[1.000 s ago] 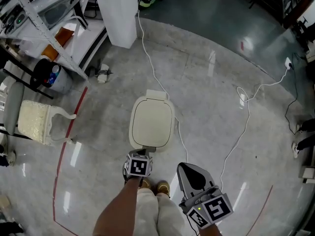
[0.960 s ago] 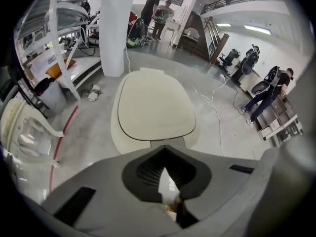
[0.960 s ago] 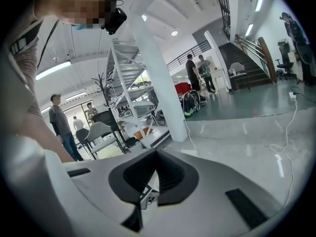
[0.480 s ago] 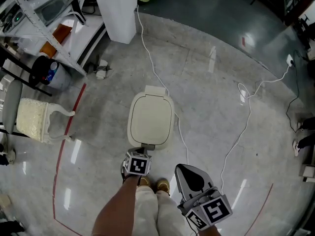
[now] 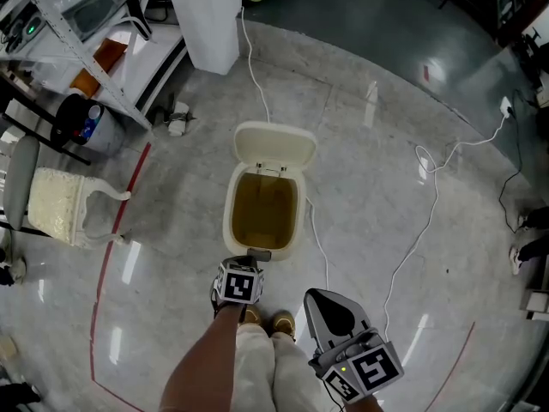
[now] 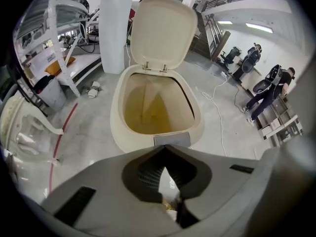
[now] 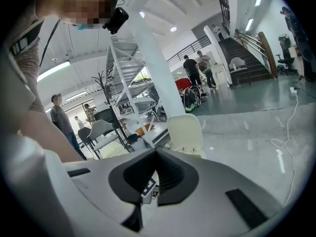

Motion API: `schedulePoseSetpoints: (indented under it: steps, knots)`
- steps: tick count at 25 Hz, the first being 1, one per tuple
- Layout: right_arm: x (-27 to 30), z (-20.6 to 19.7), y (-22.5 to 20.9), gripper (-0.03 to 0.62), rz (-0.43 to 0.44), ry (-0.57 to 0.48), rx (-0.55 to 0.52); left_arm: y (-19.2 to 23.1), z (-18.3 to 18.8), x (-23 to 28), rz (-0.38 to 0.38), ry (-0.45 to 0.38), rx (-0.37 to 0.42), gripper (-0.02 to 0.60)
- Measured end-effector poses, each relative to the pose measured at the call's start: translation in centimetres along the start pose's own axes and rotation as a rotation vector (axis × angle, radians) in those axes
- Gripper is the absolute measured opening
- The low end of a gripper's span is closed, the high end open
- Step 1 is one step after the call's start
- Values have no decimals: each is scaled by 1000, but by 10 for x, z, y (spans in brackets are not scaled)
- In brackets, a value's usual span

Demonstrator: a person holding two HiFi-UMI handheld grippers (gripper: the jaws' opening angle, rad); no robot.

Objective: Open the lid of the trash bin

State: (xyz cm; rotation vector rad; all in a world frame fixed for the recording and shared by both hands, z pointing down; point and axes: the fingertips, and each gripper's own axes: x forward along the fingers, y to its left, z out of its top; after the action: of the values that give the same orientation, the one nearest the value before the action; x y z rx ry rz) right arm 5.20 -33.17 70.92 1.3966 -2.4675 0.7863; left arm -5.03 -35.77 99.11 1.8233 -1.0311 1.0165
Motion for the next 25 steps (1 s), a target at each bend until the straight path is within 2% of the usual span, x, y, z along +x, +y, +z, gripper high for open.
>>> schedulePoseSetpoints:
  steps: [6,14,22,25]
  knots:
    - [-3,7,3,35,-2,-5,-5,4,4,-5,-10,-2,-40,-9]
    - [-12,24,9,35,-10,-8,-9,-3,16,-23,-8,0,-7,-8]
    - [-37,80,46,34,25,-40,-41,-7,72,-109,-17,-24,9,-8]
    - [-57,102,57,34,28,-44,-45,-18,93,-154,-34,-37,-12,-8]
